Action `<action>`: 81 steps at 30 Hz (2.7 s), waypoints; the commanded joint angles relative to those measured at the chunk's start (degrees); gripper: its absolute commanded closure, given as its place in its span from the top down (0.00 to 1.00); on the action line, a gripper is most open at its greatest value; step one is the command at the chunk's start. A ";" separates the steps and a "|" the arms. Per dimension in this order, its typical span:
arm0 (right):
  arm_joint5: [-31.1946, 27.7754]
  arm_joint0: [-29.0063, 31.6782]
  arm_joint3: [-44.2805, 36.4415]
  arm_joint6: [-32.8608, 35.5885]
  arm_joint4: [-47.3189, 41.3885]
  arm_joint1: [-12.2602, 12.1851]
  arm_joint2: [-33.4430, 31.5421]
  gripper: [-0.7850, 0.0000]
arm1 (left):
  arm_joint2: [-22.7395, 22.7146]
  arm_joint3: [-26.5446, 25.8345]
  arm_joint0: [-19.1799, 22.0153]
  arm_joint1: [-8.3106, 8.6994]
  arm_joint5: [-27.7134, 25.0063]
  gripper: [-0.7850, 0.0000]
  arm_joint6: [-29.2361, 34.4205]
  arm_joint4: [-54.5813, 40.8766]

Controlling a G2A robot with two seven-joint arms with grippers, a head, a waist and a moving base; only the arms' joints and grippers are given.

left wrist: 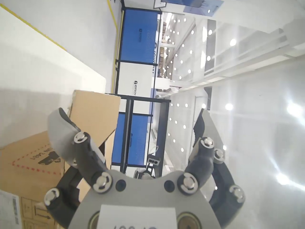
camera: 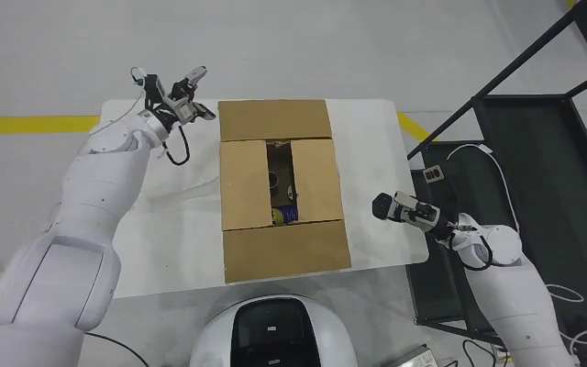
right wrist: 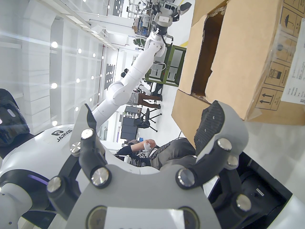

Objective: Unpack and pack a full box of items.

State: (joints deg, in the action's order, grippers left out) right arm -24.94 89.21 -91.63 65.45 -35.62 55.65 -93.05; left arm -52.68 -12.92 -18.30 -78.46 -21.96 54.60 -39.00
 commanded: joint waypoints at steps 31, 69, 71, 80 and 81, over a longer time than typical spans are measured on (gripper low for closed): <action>19.15 -19.03 -3.83 -20.37 25.79 3.75 25.76 1.00 | -26.10 -57.47 -40.49 17.94 -3.25 1.00 15.05 4.60; 20.67 -36.18 3.74 -19.40 25.37 11.19 47.23 1.00 | -28.88 -50.73 -32.76 19.72 0.14 1.00 21.22 4.93; 19.57 -36.43 2.59 -19.32 24.68 11.51 47.64 1.00 | -28.84 -51.04 -32.71 19.60 0.31 1.00 20.48 3.33; 16.50 -45.29 8.22 -21.46 19.68 17.61 58.59 1.00 | -29.08 -54.25 -33.12 19.51 2.85 1.00 21.27 -2.17; 16.45 -46.53 9.89 -21.72 19.25 18.58 60.04 1.00 | -29.09 -54.57 -33.24 19.52 3.39 1.00 21.54 -2.70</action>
State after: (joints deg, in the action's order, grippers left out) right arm -8.43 44.00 -83.48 43.93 -15.95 73.31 -34.52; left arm -81.76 -67.18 -51.42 -58.94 -19.10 75.93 -41.18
